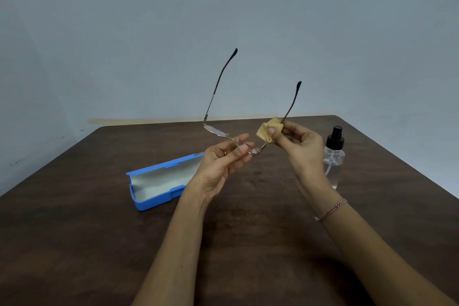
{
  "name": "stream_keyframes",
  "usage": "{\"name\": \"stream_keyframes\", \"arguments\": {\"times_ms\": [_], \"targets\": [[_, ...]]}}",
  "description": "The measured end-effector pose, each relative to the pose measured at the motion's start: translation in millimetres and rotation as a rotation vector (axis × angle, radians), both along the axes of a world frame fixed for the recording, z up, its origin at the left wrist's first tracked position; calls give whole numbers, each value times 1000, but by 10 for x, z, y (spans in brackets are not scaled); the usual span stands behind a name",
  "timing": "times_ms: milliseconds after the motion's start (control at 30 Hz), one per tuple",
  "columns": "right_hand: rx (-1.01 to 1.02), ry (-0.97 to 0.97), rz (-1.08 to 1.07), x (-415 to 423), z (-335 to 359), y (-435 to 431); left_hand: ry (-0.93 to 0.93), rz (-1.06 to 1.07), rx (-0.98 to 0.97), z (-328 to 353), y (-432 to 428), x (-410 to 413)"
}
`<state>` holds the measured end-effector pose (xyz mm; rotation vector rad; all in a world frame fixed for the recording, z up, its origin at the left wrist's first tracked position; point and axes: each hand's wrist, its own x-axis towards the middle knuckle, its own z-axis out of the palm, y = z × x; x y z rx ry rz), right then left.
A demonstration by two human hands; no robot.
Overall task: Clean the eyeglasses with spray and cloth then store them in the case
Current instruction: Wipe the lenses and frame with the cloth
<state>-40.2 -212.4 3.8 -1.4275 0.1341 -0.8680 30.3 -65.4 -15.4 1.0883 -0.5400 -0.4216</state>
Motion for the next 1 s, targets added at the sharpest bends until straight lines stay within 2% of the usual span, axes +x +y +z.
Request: {"name": "stream_keyframes", "arguments": {"times_ms": [167,467,667,1000], "targets": [[103,-137,-69,-108,194,-137,-22,-57,110,-22,50,2],[-133,-187,-192,-216,317,-150,-12,-98,175,-2,85,0],[-108,-153,-256,-196,311,-210,13,-81,114,59,86,-34],[-175,-115,-354,-216,342,-225,25,160,-116,155,196,13]]}}
